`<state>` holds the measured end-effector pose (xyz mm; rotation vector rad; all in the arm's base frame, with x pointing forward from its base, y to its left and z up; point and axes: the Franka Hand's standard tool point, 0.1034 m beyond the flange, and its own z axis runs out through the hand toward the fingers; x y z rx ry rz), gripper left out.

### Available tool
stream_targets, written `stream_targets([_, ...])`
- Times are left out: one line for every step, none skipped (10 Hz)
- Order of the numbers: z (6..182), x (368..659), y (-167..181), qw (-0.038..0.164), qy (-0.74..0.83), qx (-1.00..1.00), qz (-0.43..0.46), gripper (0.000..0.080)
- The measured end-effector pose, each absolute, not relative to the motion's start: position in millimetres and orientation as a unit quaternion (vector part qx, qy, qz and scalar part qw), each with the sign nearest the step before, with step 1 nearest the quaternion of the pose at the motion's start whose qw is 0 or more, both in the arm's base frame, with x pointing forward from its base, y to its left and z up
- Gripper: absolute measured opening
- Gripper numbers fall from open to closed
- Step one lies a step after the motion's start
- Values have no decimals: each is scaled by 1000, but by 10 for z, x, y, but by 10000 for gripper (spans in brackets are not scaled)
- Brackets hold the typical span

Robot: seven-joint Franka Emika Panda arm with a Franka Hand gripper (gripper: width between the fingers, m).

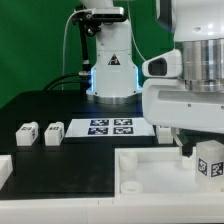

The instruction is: Assemble one leg

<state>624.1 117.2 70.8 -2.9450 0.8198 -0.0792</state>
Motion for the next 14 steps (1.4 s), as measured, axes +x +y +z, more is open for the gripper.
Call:
stream_targets([745,6256,1177,31,192,-980,-33,648])
stream_targets([771,6257,1175,24,115,-992,-35,648])
stream_targets([769,6244,1144,21,54,-998,-33,648])
stream_targets([756,6241,1100,19,26,-999,-32,648])
stream_targets([757,6241,1110,21,49,-998,-32,648])
stream_targets([756,6240,1113,21,63,-997,-31,548])
stream_targets([756,6241,1109,21,62,-997,-31,410])
stream_targets([756,6240,1120,25,113,-993,-30,286])
stream_targets([752,6237,1125,27,169,-985,-28,286])
stream_targets([750,6236,1126,28,212,-977,-27,291])
stream_targets([749,6235,1129,30,257,-966,-25,291])
stream_targets([749,6247,1139,32,312,-949,-24,291])
stream_targets([744,6274,1129,31,387,-921,-20,291])
stream_targets([742,6272,1120,33,462,-886,-13,291])
